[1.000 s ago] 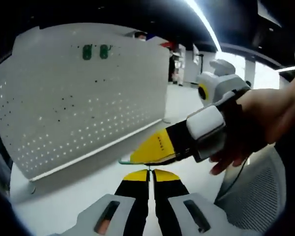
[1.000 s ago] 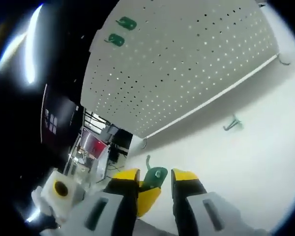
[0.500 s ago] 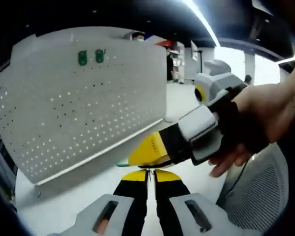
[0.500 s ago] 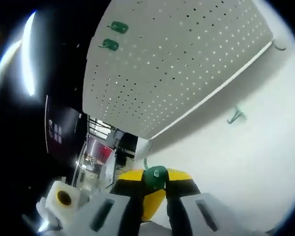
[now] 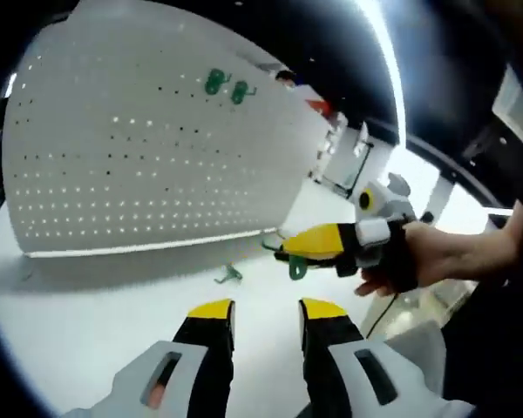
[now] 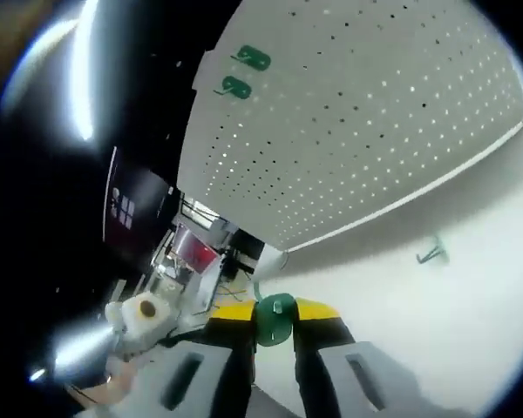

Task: Insert the hook assembly into the mounting plate slot until the hook locks in place.

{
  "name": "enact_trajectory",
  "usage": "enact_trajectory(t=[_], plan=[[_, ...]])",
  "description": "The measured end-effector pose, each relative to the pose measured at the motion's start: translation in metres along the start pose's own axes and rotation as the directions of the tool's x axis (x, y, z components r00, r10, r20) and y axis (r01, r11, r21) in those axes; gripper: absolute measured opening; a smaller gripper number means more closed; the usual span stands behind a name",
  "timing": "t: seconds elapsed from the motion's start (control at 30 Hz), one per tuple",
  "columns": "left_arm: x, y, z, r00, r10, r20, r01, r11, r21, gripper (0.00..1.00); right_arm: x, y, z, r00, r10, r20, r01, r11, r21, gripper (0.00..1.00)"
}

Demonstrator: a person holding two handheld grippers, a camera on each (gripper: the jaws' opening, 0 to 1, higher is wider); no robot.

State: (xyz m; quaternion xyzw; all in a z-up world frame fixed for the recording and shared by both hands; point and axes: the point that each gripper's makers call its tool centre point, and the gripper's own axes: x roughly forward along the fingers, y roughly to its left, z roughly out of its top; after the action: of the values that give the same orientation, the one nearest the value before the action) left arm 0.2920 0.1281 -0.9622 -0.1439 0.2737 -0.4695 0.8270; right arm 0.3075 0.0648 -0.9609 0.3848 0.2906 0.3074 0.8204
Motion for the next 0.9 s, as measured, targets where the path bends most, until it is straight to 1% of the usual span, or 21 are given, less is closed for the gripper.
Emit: enact_trajectory(t=[0.1,0.17,0.23,0.3,0.33,0.4,0.5,0.53,0.57,0.63,0.77,0.9], plan=[[-0.002,-0.002,0.007,0.998,-0.058,0.005,0.058,0.995,-0.083,0.3,-0.002,0.009,-0.006,0.997,0.057,-0.047,-0.058,0.998,-0.031,0.12],[0.0,-0.002,0.013,0.997,-0.078,0.012,0.079,0.993,-0.085,0.31,-0.002,0.014,-0.009,0.995,0.083,-0.062,-0.086,0.995,-0.041,0.12],[0.003,-0.01,0.019,0.992,-0.12,0.027,0.123,0.984,-0.128,0.3,-0.001,0.02,-0.013,0.992,0.102,-0.074,-0.106,0.994,-0.042,0.12],[0.006,-0.017,0.025,0.986,-0.157,0.054,0.164,0.972,-0.168,0.29,0.001,0.025,-0.017,0.988,0.122,-0.09,-0.127,0.991,-0.05,0.12],[0.007,-0.021,0.028,0.982,-0.177,0.067,0.186,0.966,-0.181,0.27,0.001,0.027,-0.019,0.986,0.138,-0.094,-0.143,0.989,-0.049,0.12],[0.01,-0.026,0.027,0.977,-0.202,0.065,0.211,0.958,-0.196,0.23,0.001,0.033,-0.02,0.982,0.163,-0.096,-0.168,0.985,-0.046,0.12],[0.012,-0.028,0.022,0.975,-0.213,0.057,0.22,0.955,-0.201,0.15,0.001,0.038,-0.022,0.977,0.184,-0.107,-0.19,0.98,-0.053,0.12],[0.012,-0.031,0.021,0.972,-0.228,0.057,0.235,0.95,-0.208,0.12,0.001,0.038,-0.023,0.975,0.191,-0.115,-0.198,0.979,-0.052,0.12],[0.011,-0.034,0.023,0.968,-0.242,0.07,0.251,0.942,-0.223,0.1,0.001,0.039,-0.025,0.973,0.195,-0.123,-0.203,0.977,-0.059,0.12],[0.009,-0.041,0.024,0.955,-0.285,0.086,0.297,0.92,-0.256,0.04,0.0,0.041,-0.026,0.97,0.205,-0.13,-0.214,0.975,-0.058,0.12],[0.007,-0.043,0.024,0.95,-0.301,0.078,0.311,0.913,-0.263,0.03,-0.002,0.043,-0.027,0.965,0.224,-0.137,-0.233,0.971,-0.054,0.12],[0.007,-0.044,0.024,0.951,-0.302,0.067,0.309,0.916,-0.257,0.01,-0.003,0.044,-0.028,0.964,0.231,-0.135,-0.24,0.969,-0.055,0.12]])
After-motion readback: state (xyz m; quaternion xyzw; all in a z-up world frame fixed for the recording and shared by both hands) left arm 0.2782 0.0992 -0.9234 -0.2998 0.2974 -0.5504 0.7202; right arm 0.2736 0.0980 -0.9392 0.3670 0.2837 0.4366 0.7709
